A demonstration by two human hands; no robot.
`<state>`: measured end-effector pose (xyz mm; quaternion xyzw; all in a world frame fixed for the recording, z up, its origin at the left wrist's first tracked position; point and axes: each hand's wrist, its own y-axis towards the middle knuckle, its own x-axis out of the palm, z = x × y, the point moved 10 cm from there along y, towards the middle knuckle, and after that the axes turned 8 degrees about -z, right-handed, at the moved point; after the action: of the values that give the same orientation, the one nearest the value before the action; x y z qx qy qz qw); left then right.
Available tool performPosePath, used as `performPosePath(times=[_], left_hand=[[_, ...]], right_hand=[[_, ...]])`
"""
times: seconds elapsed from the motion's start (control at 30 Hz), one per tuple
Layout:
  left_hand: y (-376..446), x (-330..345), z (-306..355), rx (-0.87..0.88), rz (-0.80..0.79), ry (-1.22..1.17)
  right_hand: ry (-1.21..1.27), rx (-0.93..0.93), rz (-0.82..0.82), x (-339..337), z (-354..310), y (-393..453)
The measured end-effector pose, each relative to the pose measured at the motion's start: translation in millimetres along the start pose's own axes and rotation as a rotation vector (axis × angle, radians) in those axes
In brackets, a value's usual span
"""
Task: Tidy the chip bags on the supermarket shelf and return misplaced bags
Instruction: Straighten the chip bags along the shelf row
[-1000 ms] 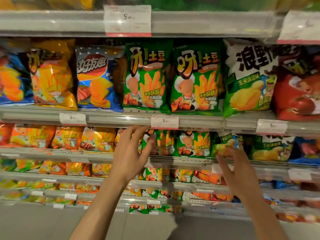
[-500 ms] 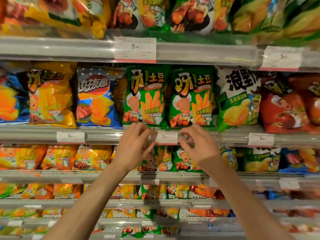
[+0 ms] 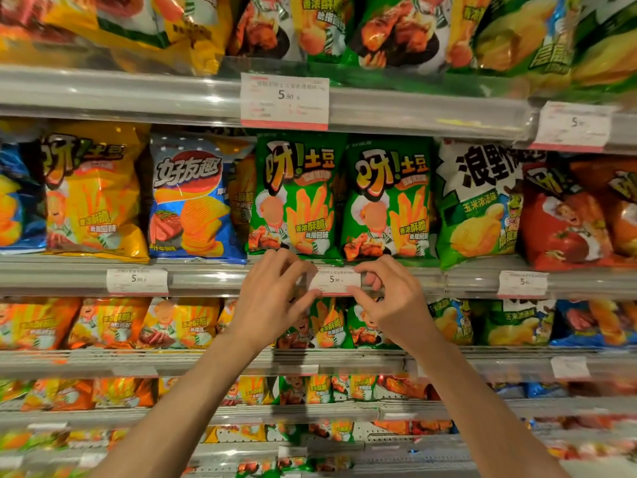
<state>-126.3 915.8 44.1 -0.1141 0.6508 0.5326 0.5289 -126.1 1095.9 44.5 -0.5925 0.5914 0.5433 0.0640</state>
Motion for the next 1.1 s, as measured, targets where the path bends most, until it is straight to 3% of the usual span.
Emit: performPosePath(times=[0.37,0.5,0.67,0.93,1.1], left_hand=[[0.3,1.0,-3.8,-0.029,0.000,-0.022],[0.1,2.0,-4.2,-0.042,-0.009,-0.029],[0.3,2.0,-4.2,-0.042,-0.014,-0.021],[0.6,4.8,-6.9,-0.072,-0.024,-0.040],[1.1,6.8,-9.4,-0.090,-0.029,-0.049]], right_hand=[[0.225,0.219,-0.026,-45.4,-5.7,35.4],[0.067,0.198,-0.183,-40.8,-34.6,75.2],[-0.088,0.150,-0.222,-16.6,-54.8,116.9],[0.235,0.187,-0.173,-5.7,-47.8,133.0],[0.232,0.207,-0.191,-2.1,-44.1,134.6]])
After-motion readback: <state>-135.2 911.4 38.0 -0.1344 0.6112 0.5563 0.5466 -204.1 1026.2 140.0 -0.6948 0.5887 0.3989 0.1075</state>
